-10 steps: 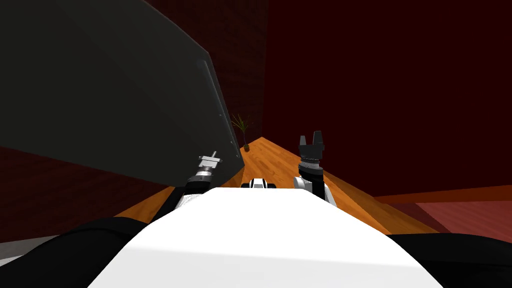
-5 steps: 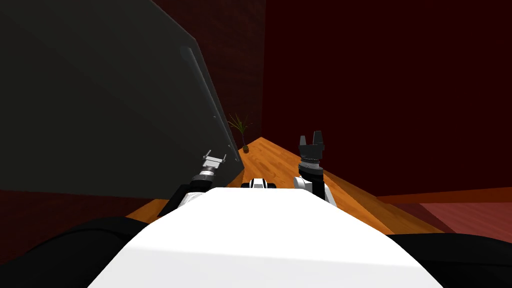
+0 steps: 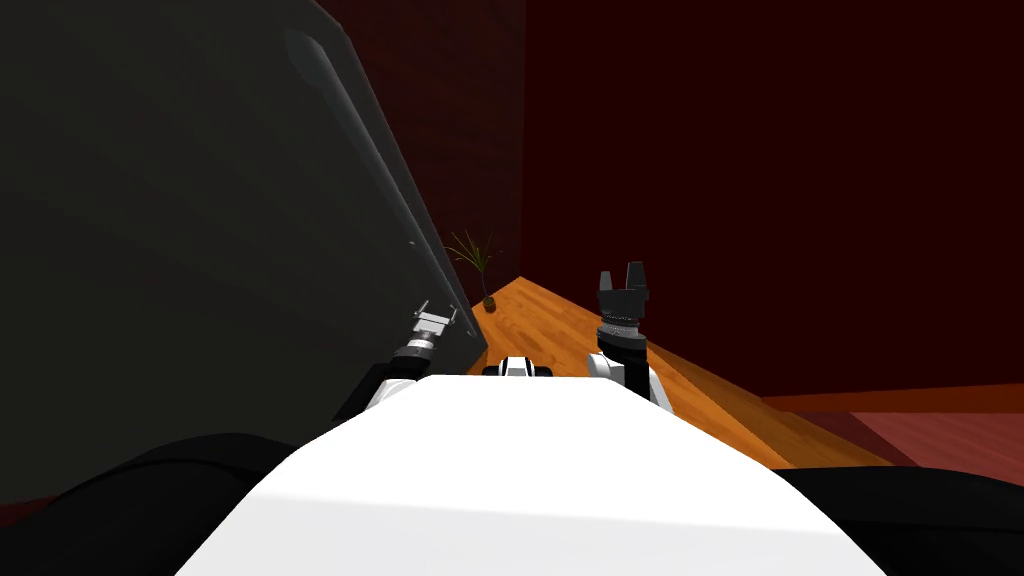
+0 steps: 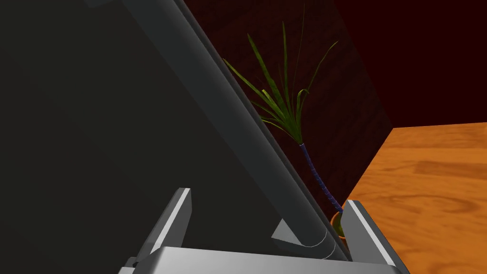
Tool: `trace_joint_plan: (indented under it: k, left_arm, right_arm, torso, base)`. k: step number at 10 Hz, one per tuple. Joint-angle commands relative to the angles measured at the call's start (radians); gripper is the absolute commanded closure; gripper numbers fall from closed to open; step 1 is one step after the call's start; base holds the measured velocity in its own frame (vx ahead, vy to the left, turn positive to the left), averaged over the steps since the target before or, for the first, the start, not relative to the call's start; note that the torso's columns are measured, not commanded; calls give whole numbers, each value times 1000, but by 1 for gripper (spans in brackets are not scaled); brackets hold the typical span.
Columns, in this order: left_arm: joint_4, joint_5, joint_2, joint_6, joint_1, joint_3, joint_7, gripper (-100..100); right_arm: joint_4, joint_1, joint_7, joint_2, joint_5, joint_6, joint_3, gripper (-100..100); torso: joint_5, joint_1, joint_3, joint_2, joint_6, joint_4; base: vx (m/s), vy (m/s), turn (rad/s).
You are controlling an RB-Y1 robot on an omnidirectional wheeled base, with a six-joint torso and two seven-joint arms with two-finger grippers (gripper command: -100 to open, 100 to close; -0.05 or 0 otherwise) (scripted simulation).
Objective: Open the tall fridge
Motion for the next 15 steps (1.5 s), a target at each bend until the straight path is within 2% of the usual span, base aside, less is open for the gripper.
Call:
trace_joint_plan:
  k: [1, 4, 5, 6, 7, 8, 15]
  left_arm:
    - [21, -2, -2, 9, -16, -10, 2, -100]
    - [23, -2, -4, 9, -18, -14, 2, -100]
    - [23, -2, -4, 9, -18, -14, 2, 100]
    - [23, 20, 27, 14, -27, -39, -9, 100]
    - [23, 20, 27, 14, -27, -39, -9, 100]
    - [22, 31, 43, 16, -32, -50, -15, 100]
    - [18, 107, 152, 28, -65, -129, -55, 100]
  right_arm:
    - [0, 0, 0, 0, 0, 0, 0, 0]
    - [0, 0, 0, 0, 0, 0, 0, 0]
    - [0, 0, 0, 0, 0, 0, 0, 0]
    - [0, -1, 0, 0, 0, 0, 0, 0]
    - [0, -1, 0, 0, 0, 0, 0, 0]
    - [0, -1, 0, 0, 0, 0, 0, 0]
    - [0, -1, 0, 0, 0, 0, 0, 0]
  torso:
    - [0, 1, 1, 2, 0, 1]
    - [-1, -4, 3, 5, 0, 1]
    - [-1, -5, 4, 7, 0, 2]
    - [-2, -2, 3, 6, -2, 3]
    - [-1, -4, 7, 11, 5, 3]
    - [-2, -5, 8, 12, 0, 3]
    - [0, -2, -1, -1, 0, 0]
  base:
    - [186, 116, -104]
    - [101, 59, -36]
    - [9, 2, -16]
    - [-183, 34, -196]
    - [-287, 17, -158]
    - [-286, -37, -118]
    - [-301, -22, -164]
